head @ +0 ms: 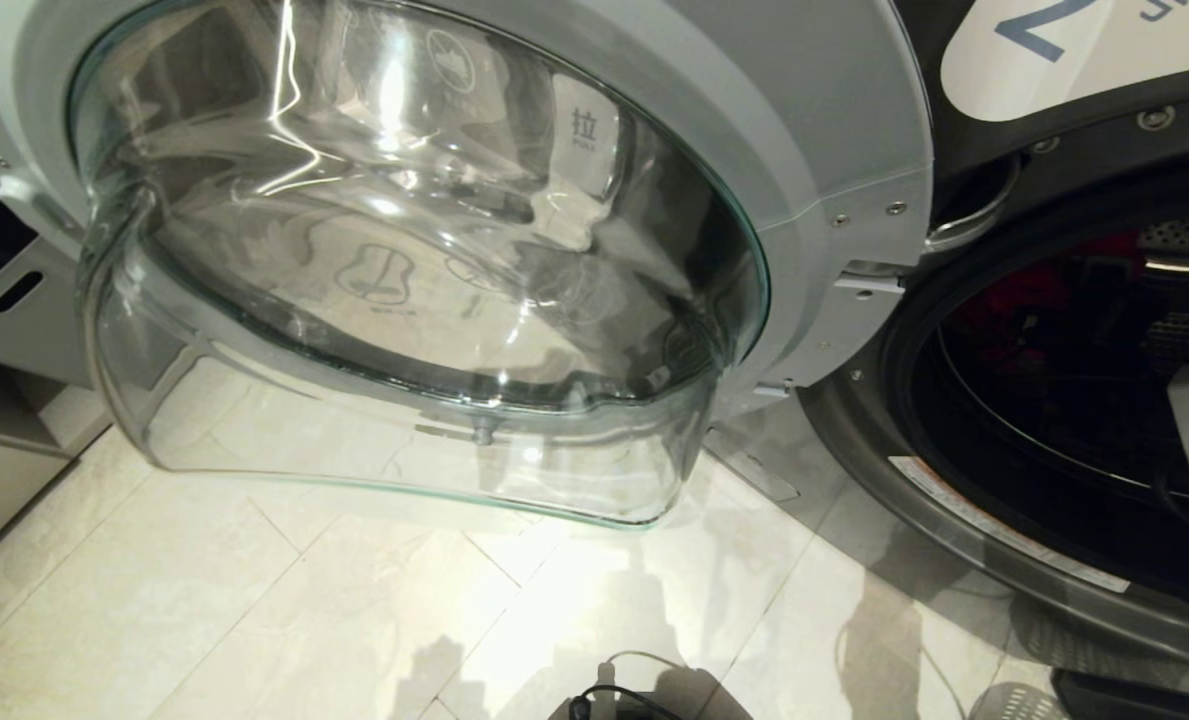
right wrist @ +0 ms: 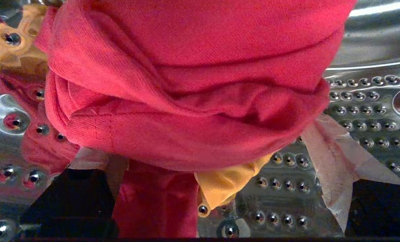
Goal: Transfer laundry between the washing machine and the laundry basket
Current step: Pick a cloth and place it into the basket
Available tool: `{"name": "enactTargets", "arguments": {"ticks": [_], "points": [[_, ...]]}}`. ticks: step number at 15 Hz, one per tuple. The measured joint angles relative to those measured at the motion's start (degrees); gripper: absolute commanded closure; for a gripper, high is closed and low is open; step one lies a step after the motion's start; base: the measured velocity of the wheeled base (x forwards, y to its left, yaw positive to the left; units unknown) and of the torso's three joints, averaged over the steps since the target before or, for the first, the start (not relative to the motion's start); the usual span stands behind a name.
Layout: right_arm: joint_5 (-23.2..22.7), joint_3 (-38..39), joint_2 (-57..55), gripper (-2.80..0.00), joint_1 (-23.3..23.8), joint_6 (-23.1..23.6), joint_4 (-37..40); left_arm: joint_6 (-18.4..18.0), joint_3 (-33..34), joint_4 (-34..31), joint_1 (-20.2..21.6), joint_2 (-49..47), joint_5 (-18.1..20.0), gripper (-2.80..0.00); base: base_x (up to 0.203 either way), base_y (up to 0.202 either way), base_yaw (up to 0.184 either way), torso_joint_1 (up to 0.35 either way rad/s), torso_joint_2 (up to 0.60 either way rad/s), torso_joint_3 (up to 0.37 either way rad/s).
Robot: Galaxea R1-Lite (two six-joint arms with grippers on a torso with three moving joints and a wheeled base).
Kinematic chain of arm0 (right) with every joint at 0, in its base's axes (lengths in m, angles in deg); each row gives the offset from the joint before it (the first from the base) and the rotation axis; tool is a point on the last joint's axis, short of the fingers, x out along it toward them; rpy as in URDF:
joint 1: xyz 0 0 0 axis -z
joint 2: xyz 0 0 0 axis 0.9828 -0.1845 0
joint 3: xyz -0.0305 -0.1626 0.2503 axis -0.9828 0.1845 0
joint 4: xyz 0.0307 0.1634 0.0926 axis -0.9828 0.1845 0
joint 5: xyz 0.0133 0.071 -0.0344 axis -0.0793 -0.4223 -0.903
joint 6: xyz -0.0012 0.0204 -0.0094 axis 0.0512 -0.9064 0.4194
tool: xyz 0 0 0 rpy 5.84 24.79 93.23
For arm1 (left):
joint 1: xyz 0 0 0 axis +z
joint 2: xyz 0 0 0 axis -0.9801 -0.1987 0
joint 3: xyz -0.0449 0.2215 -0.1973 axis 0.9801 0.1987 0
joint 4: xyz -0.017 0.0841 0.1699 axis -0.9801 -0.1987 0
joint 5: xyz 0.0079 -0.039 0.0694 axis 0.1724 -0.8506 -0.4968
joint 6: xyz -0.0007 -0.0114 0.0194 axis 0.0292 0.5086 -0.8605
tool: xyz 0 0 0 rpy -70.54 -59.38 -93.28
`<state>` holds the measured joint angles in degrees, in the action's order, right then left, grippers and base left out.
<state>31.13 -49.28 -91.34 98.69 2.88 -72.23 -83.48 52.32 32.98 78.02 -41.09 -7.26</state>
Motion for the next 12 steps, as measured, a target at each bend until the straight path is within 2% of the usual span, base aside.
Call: {"name": "enactTargets", "arguments": {"ticks": [1,12], "points": [[0.0,0.0,0.0,0.0,0.0,-0.1,0.0,0.0,0.0,0.0,0.0,0.0,0.0,0.0,0.0,0.0,0.0,0.0,0.0,0.0],[-0.2,1.0,0.6,0.0,0.0,-0.1,0.3,0.0,0.0,0.0,0.0,0.0,0.0,0.0,0.0,0.0,0.0,0.0,0.0,0.0]]}}
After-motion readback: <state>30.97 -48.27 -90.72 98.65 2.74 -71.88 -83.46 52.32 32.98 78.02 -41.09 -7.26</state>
